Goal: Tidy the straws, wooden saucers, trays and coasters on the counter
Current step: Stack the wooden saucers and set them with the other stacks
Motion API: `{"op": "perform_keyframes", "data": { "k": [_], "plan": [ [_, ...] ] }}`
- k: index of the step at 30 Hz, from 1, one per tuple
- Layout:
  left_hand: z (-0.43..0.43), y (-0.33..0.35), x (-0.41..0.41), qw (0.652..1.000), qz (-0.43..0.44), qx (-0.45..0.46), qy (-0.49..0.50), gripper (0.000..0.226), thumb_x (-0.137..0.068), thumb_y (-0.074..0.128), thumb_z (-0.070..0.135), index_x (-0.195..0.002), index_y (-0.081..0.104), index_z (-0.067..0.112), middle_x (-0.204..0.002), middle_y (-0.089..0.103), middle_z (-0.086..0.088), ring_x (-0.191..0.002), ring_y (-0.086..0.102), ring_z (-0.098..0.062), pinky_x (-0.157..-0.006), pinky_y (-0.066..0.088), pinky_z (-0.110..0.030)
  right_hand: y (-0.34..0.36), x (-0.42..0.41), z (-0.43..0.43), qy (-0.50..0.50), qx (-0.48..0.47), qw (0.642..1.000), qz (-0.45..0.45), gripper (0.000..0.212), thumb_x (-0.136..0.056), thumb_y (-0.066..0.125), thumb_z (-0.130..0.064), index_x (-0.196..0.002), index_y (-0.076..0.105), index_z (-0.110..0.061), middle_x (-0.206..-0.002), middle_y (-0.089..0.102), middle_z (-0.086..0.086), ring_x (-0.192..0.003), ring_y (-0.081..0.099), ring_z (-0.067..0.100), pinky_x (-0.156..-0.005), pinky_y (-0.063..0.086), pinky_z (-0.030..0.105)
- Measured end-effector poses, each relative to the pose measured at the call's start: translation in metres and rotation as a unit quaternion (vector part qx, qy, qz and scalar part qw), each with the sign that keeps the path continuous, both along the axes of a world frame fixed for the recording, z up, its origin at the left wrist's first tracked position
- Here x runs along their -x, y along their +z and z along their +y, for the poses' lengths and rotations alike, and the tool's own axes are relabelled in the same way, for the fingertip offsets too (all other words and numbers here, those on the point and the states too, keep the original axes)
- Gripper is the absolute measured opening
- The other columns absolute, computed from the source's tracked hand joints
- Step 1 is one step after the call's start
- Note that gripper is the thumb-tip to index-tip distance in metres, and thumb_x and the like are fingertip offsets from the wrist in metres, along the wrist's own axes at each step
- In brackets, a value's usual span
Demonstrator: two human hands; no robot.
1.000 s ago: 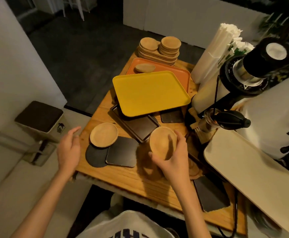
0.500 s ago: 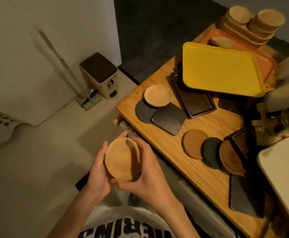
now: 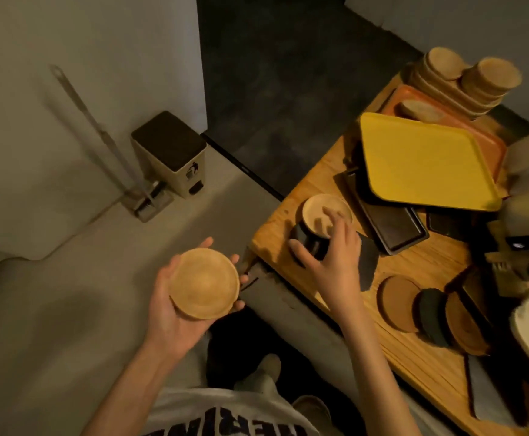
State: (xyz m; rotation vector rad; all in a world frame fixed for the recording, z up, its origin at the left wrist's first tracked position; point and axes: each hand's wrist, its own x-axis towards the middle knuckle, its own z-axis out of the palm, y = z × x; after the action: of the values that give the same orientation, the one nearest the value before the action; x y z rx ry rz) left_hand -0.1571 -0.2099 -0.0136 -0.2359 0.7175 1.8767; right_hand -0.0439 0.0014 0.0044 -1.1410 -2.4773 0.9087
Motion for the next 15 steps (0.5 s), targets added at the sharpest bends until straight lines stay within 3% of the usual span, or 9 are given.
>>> {"op": "perform_keyframes", "data": {
  "k": [7,15],
  "plan": [
    [-0.026,0.001,0.119,0.999,-0.002,0.038,0.014,0.055,-0.08,0.053,0.056,-0.125,0.062,0.026,-0.131,0.059,-0.02,-0.107,0.063,-0.041,-0.073,0.052,-0.048,-0.033,0.05,0.029,-0.131,-0.023,0.986,-0.096,0.091,-0.082,0.073,-0.05,-0.152,0.023,-0.02,-0.159,0.023,0.012,-0.148,0.011,0.032,-0.118,0.015,0.048],
    [-0.007,0.003,0.165,0.998,-0.029,0.044,-0.021,0.06,-0.072,0.064,0.055,-0.124,0.062,0.025,-0.129,0.06,-0.02,-0.106,0.064,-0.041,-0.074,0.053,-0.049,-0.026,0.062,0.041,-0.226,0.032,0.97,-0.085,0.087,-0.076,0.08,-0.043,-0.145,0.031,-0.024,-0.149,0.031,0.013,-0.138,0.023,0.035,-0.109,0.03,0.049]
  ]
}}
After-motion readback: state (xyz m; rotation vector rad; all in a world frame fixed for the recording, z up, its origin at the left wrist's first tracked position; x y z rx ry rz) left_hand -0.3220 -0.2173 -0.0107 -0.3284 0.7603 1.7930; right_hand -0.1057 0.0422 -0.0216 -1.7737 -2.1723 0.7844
